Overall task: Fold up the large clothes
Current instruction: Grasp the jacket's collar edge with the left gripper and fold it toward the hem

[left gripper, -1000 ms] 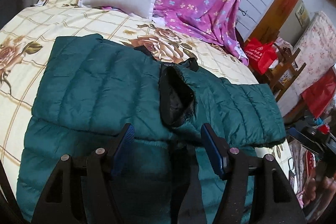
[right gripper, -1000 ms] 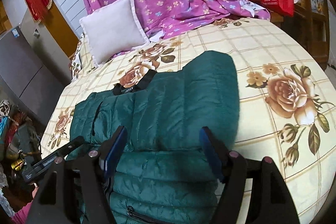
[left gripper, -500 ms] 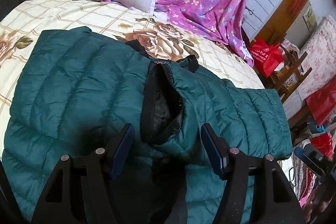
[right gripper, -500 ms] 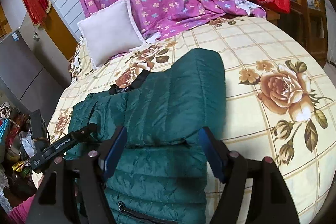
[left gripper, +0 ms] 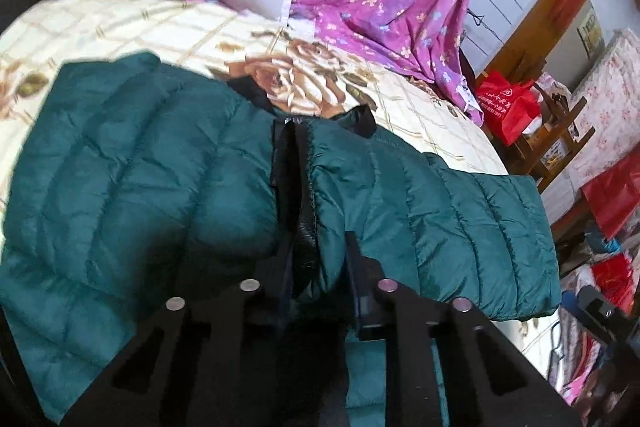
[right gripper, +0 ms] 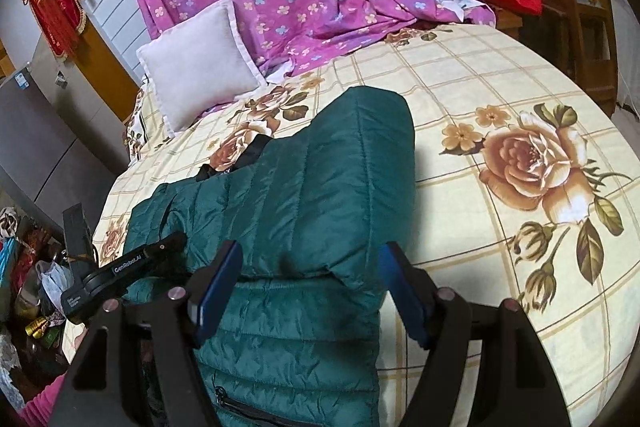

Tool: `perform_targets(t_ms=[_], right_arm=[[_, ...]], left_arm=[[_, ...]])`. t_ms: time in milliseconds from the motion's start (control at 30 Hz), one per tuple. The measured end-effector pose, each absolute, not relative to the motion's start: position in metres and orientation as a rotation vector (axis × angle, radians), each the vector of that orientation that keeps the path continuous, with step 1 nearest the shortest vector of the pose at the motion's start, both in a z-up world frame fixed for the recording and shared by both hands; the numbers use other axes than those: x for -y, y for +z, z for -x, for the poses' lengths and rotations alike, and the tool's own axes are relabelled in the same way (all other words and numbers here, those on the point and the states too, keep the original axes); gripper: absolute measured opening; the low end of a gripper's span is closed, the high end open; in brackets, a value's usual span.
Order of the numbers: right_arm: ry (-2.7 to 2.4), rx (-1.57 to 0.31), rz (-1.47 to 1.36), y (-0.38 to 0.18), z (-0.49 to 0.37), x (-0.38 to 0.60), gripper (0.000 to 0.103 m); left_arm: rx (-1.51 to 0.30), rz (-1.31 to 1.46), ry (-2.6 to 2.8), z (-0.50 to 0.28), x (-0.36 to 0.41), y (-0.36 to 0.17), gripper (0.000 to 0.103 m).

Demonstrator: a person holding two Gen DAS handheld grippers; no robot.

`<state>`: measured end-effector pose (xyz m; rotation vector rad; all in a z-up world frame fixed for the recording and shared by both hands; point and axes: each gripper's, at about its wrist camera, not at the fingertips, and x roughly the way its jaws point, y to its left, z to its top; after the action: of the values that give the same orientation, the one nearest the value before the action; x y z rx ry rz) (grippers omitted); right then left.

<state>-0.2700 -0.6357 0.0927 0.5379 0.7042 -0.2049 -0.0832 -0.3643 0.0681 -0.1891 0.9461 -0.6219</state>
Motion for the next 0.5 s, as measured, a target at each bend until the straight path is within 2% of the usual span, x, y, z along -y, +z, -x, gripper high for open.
perform_targets(t_ms=[267, 500], right_arm=[[-0.197, -0.692, -0.555, 0.092, 0.257, 0.635, 0.075], [-0.184, -0.708, -0.501, 0.085, 0.227, 0.619, 0.074]], left_arm=[[-0.809, 0.188, -0.571, 0.072, 0.329, 0.108, 0.0], [-0.76, 0.176, -0.5, 0.059, 0.289, 0.113, 0.0]])
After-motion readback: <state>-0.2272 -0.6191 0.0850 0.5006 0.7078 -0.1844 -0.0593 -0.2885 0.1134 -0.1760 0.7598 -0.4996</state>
